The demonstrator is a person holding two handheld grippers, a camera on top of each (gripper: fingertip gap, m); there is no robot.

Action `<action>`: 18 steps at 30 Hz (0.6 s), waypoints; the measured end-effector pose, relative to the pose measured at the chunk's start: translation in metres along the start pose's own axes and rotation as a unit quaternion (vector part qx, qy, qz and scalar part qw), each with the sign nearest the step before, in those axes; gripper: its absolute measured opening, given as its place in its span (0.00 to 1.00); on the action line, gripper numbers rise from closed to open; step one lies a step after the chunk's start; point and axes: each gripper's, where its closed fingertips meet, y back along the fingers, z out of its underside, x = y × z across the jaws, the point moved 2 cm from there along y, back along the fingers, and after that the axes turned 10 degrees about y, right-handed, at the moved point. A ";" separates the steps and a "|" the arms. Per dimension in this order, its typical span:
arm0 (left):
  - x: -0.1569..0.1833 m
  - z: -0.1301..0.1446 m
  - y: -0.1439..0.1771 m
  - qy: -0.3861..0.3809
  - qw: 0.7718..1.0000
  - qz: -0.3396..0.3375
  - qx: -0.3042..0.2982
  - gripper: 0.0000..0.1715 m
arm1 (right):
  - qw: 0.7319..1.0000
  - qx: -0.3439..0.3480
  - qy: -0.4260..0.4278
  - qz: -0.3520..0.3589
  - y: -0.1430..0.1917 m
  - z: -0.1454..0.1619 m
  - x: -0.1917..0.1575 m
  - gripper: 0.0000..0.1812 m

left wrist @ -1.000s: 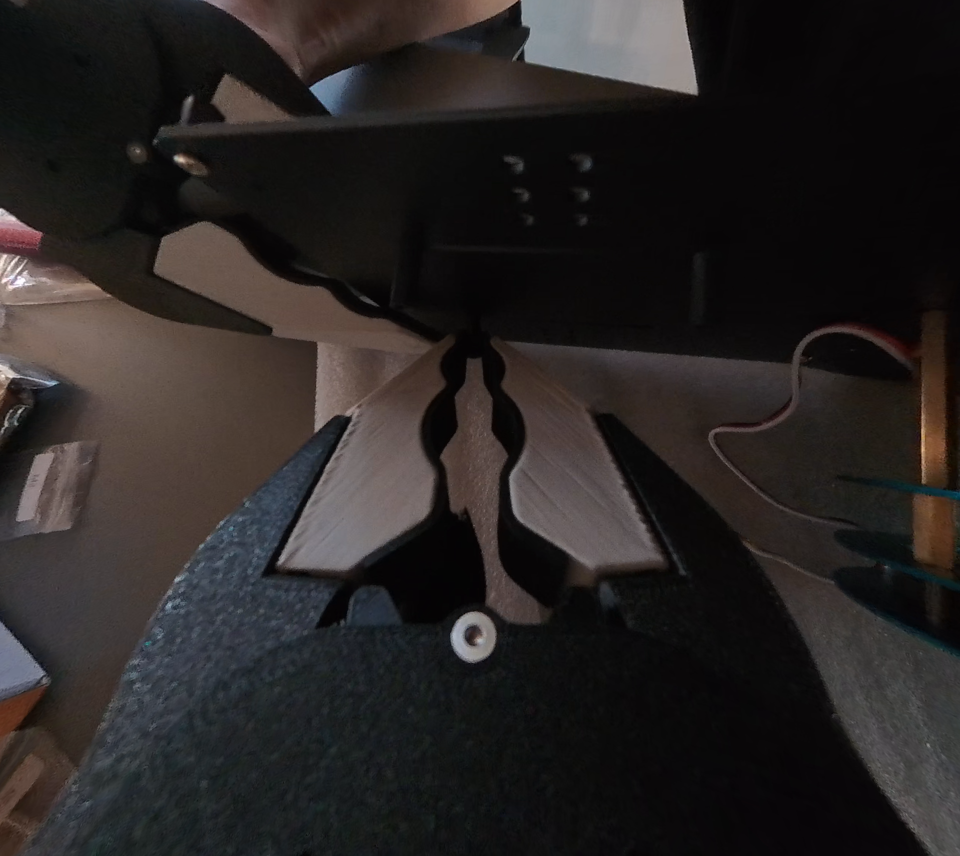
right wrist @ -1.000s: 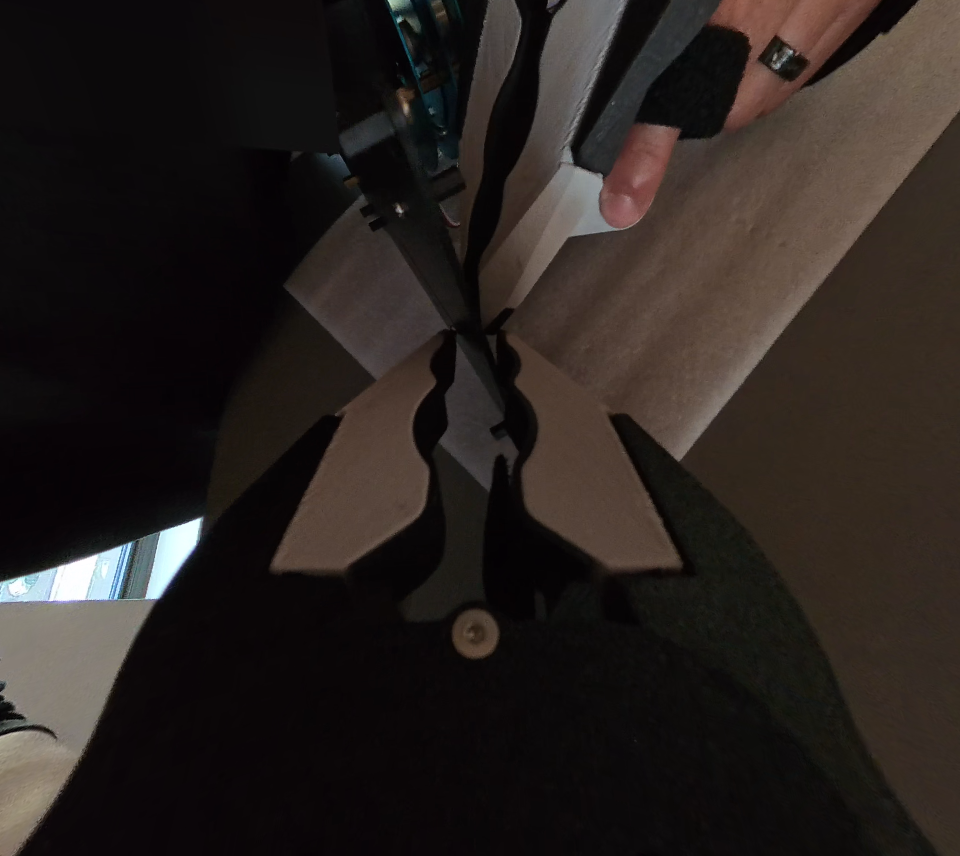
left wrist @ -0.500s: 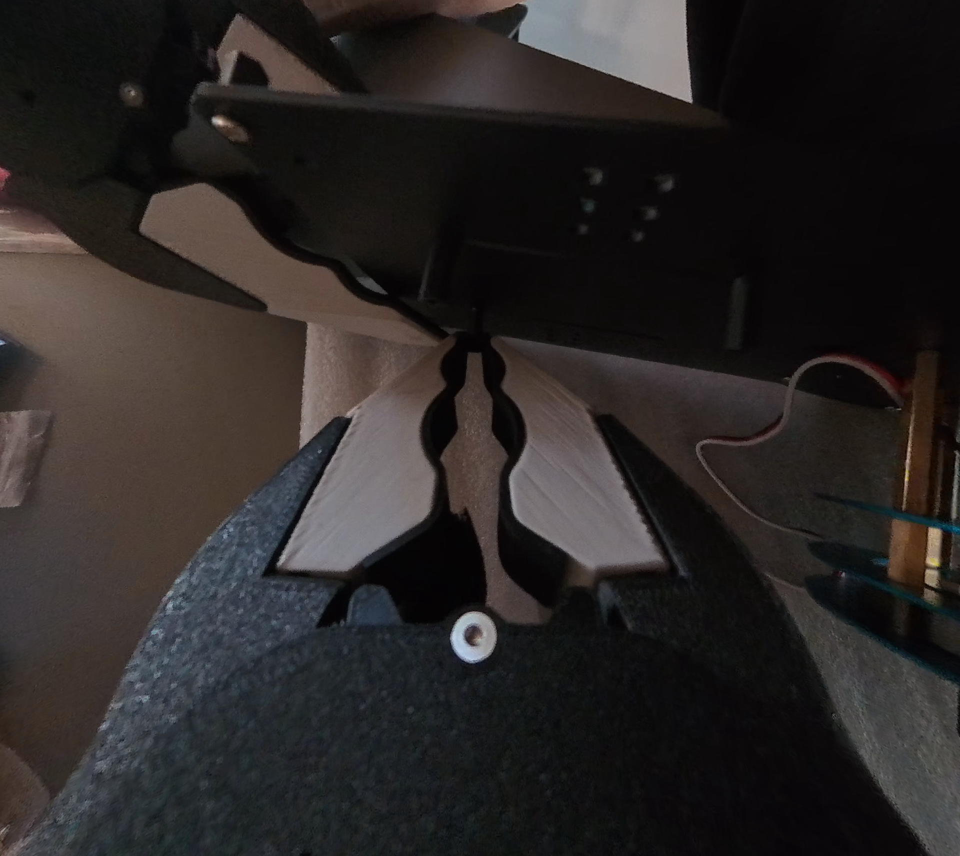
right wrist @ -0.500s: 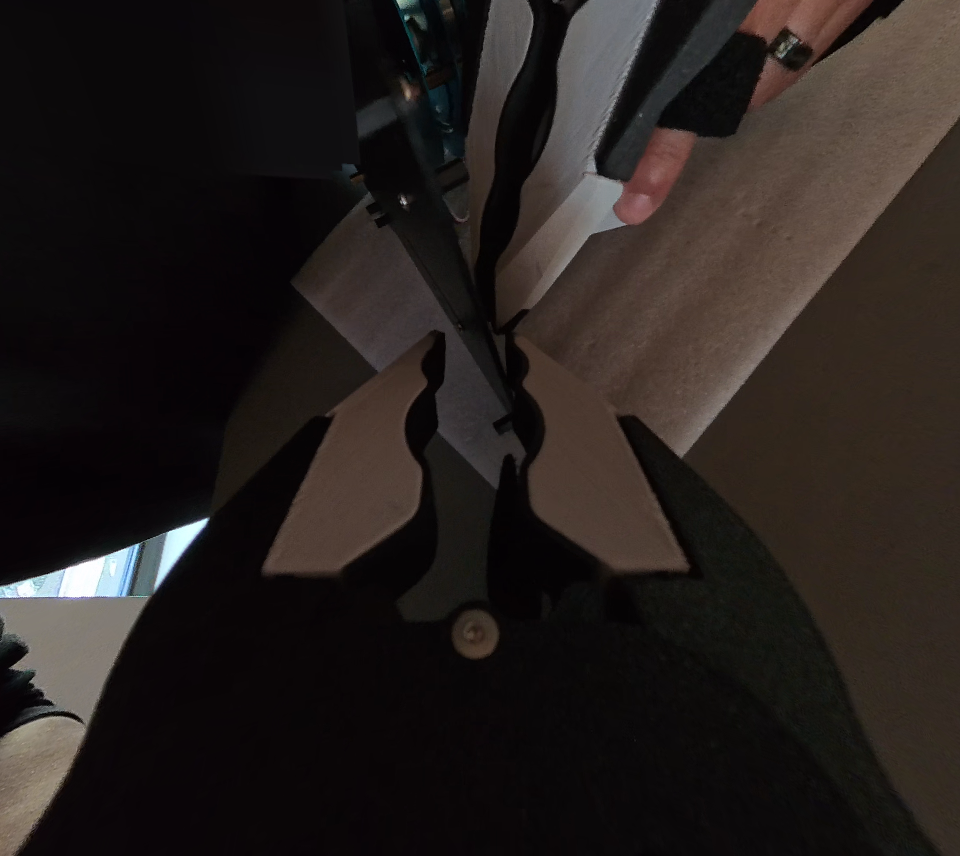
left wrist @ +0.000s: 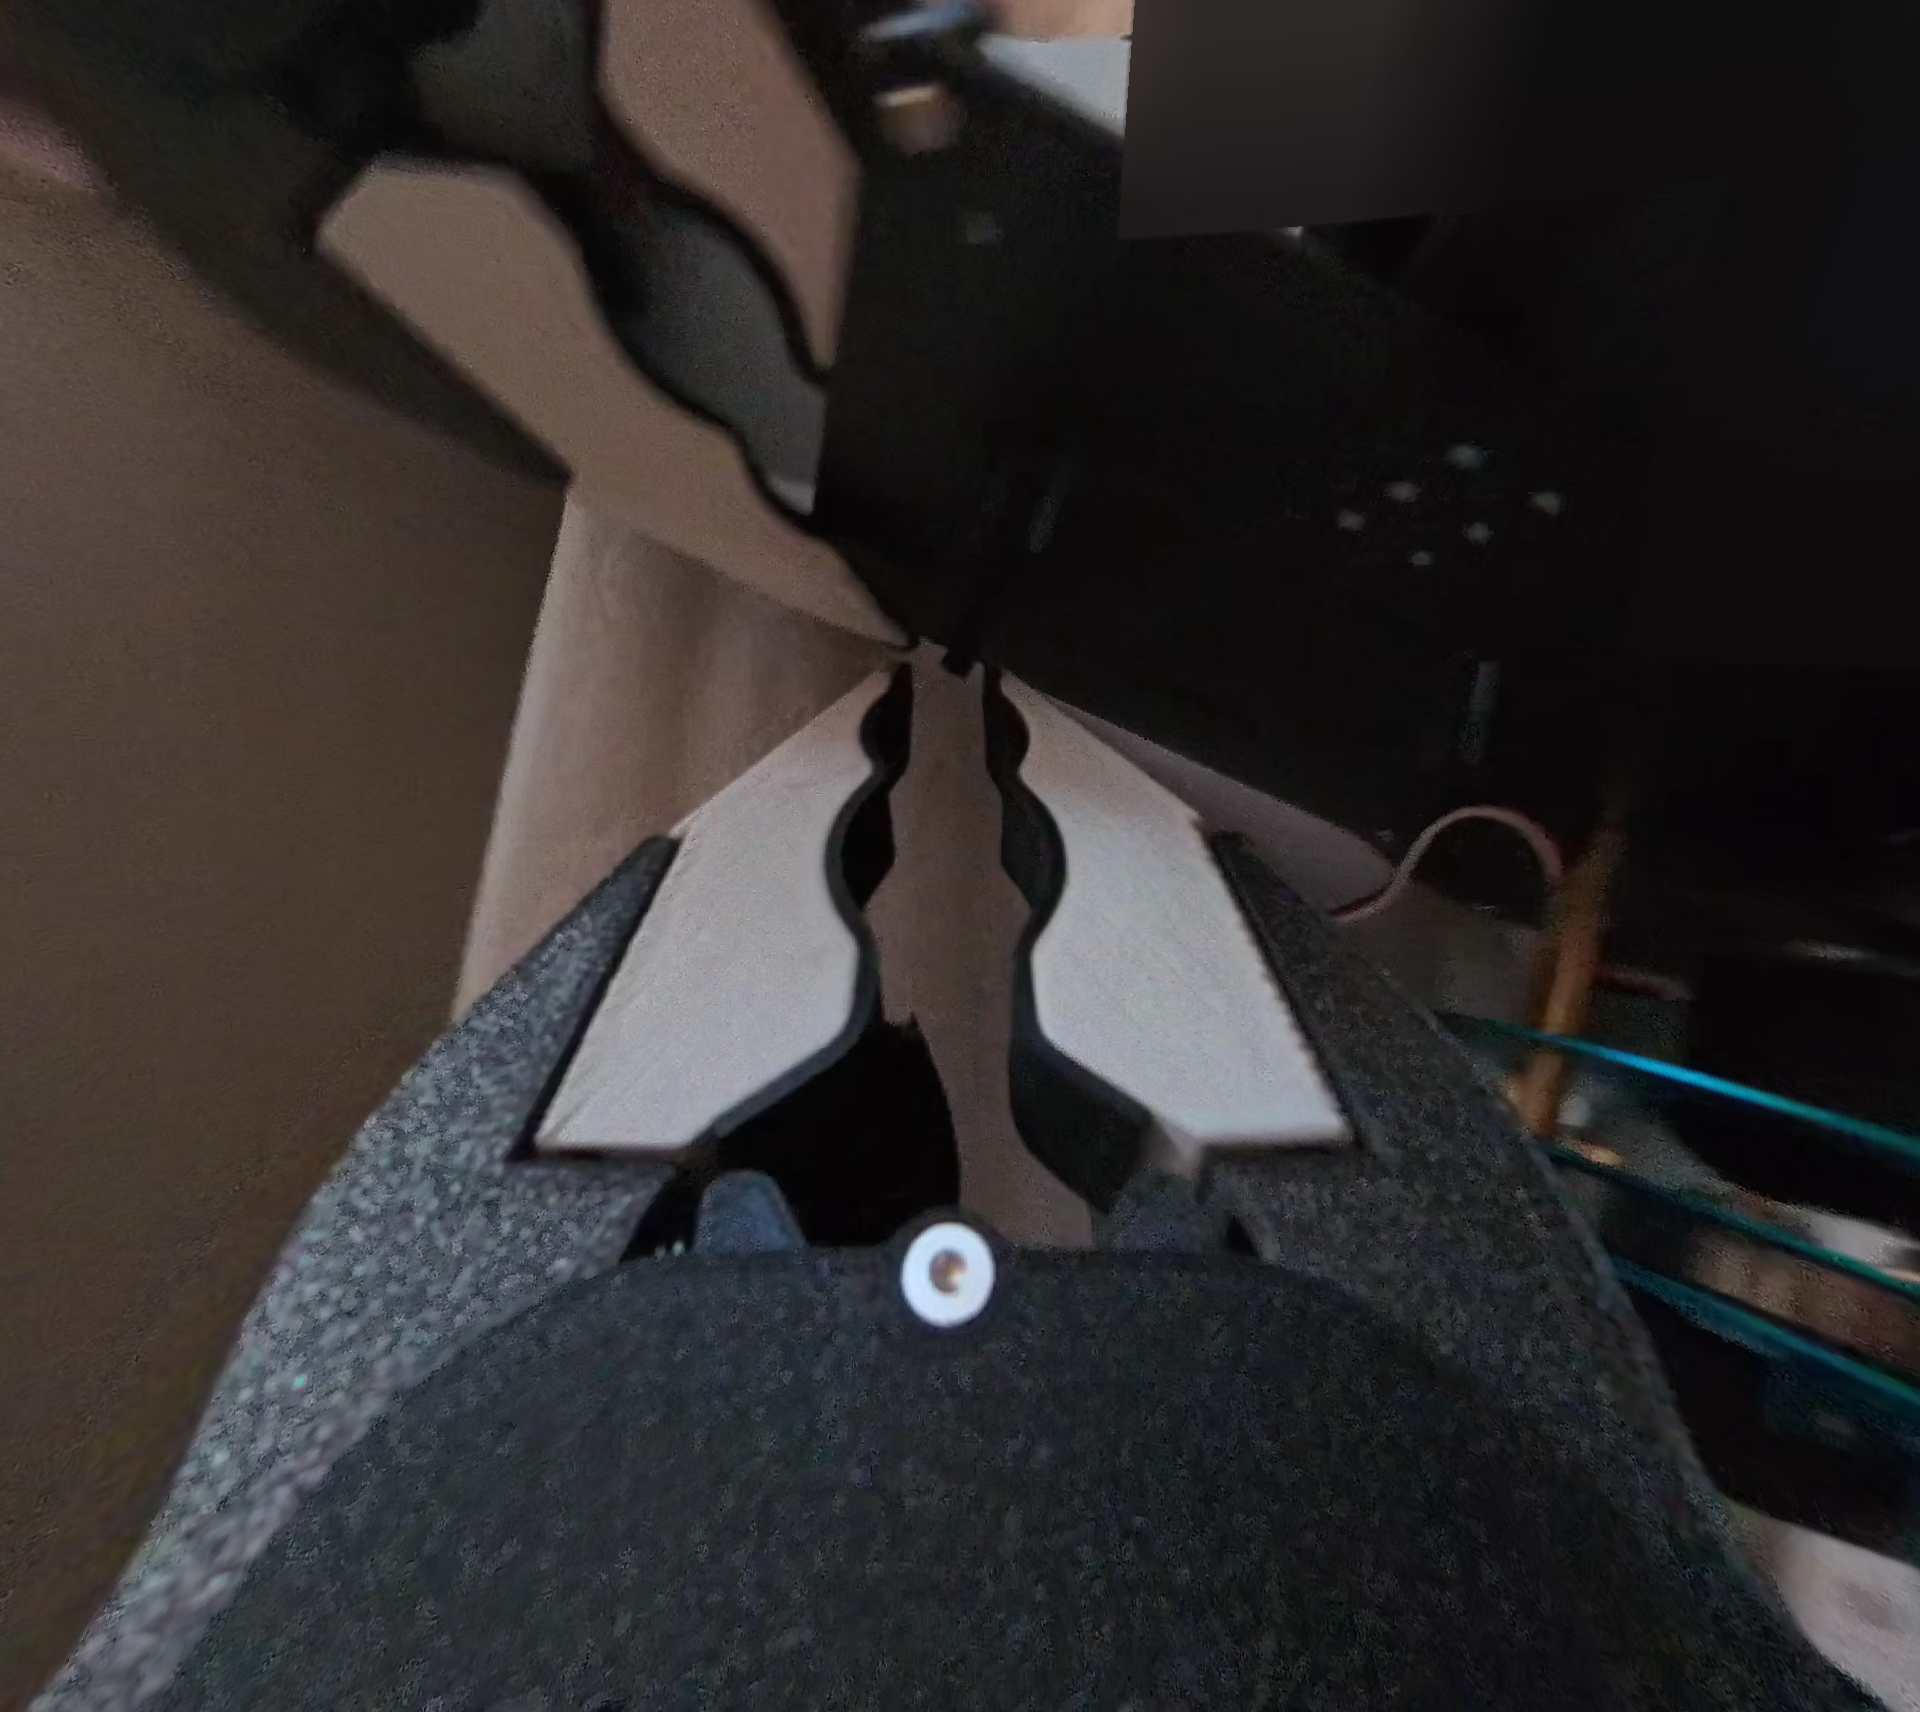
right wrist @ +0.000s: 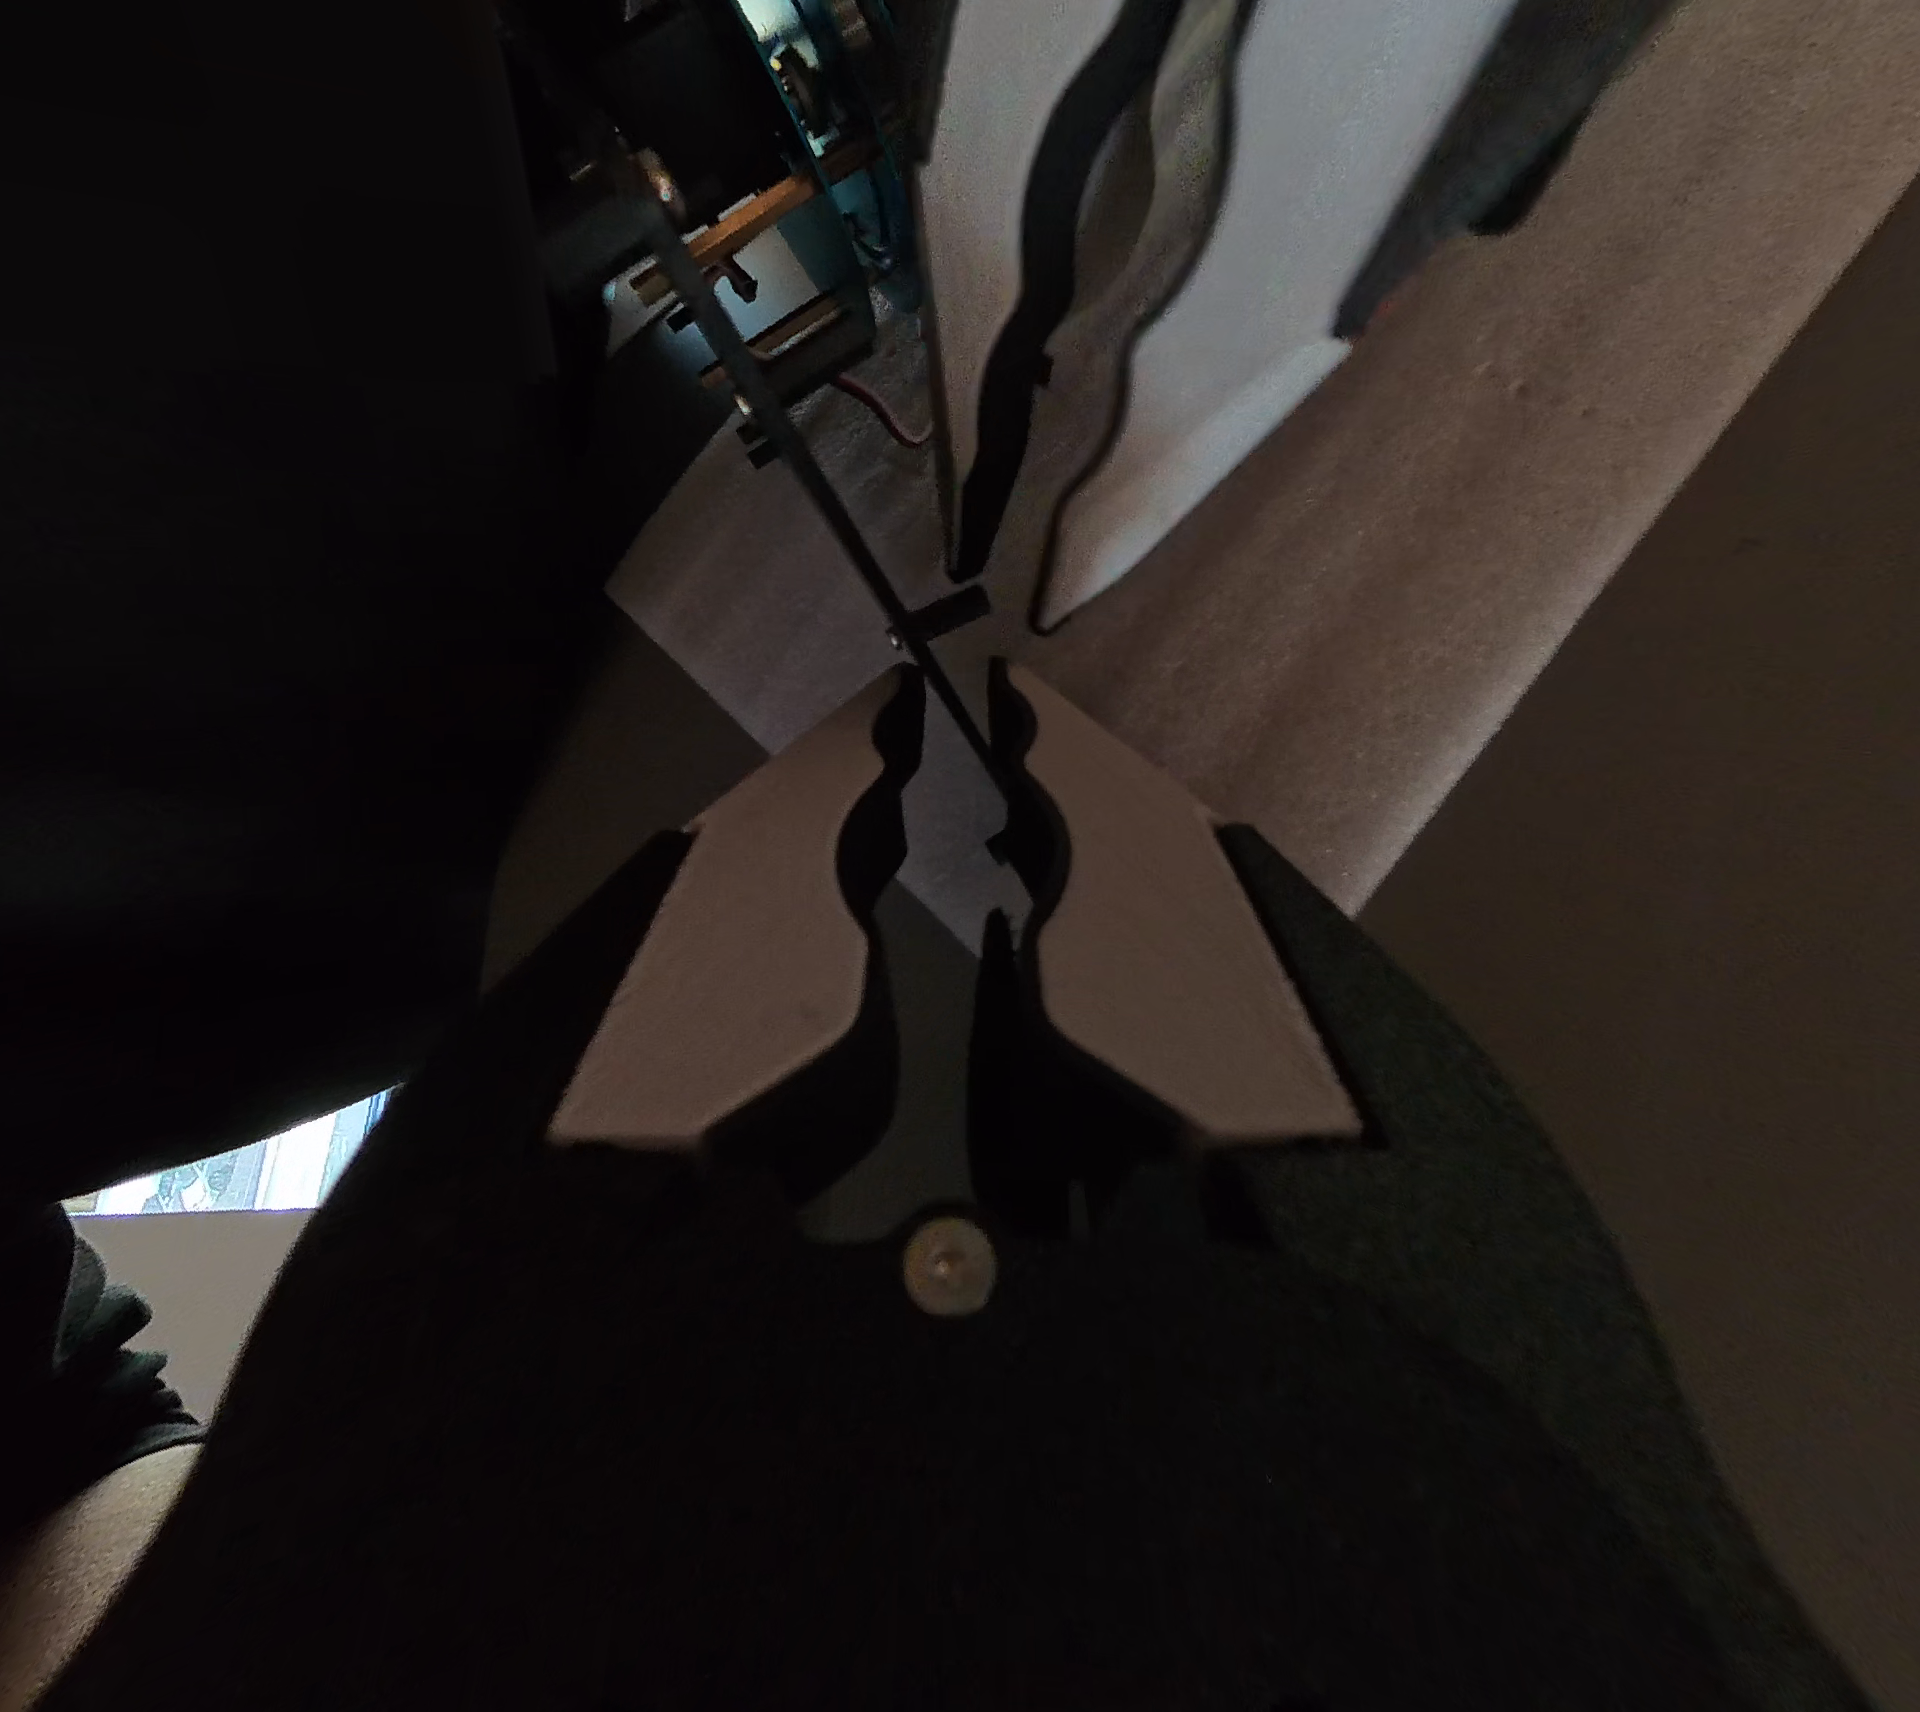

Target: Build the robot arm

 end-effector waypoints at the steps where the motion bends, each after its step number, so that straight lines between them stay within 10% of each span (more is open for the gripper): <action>1: -0.002 0.001 0.000 0.065 0.997 0.025 -0.011 0.09 | 1.000 0.000 0.002 0.002 0.000 0.000 0.000 0.06; 8: -0.001 0.005 0.003 0.333 0.932 0.144 0.004 0.13 | 1.000 0.002 0.021 0.007 0.001 -0.001 -0.005 0.14; 12: 0.003 0.004 -0.004 0.360 0.915 0.179 0.018 0.13 | 1.000 0.007 0.009 0.004 0.000 -0.002 -0.008 0.31; 18: 0.002 -0.005 -0.007 0.378 0.902 0.202 0.054 0.04 | 0.995 0.006 0.047 0.085 0.000 -0.008 -0.001 0.20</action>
